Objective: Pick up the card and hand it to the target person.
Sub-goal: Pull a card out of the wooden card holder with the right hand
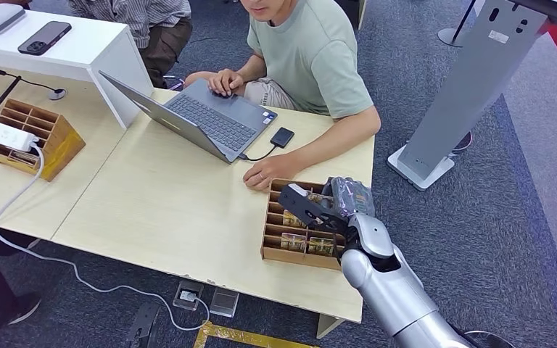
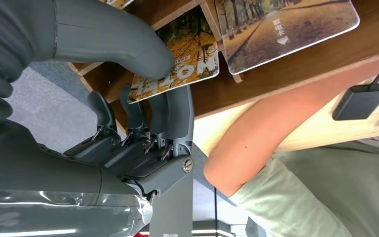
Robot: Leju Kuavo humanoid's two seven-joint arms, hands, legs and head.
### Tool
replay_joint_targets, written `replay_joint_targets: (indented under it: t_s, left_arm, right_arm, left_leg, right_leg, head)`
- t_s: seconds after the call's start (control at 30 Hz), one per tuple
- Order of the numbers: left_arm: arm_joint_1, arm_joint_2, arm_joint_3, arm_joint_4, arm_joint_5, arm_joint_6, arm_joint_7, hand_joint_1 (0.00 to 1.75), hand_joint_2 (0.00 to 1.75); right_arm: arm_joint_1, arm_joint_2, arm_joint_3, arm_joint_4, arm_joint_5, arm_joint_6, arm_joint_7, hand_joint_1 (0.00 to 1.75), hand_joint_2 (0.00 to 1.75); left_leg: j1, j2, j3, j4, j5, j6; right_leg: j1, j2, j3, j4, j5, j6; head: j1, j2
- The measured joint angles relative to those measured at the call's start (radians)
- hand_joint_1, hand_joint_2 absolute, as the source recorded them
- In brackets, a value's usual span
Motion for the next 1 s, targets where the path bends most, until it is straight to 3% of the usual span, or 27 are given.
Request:
replay_joint_targets:
  t_s: [0.67, 1.0]
  left_arm:
    - [0.000, 0.000, -0.013, 0.000, 0.012, 0.005, -0.008, 0.00, 0.00]
    - [0.001, 0.000, -0.014, 0.000, 0.037, 0.010, -0.017, 0.00, 0.00]
  right_arm:
    - [0.000, -0.001, 0.000, -0.001, 0.011, -0.023, -0.006, 1.52, 1.75]
    - [0.017, -0.034, -0.021, -0.159, 0.027, -0.014, 0.030, 1.50, 1.75]
  left_leg:
    - [0.000, 0.000, 0.000, 0.000, 0.000, 0.000]
    - [0.000, 0.000, 0.000, 0.000, 0.000, 0.000]
  right_leg:
    - [0.000, 0.000, 0.000, 0.000, 0.001, -0.001]
    - [0.000, 0.000, 0.000, 0.000, 0.001, -0.001]
  head:
    - [0.000, 0.000]
    - [0.000, 0.000]
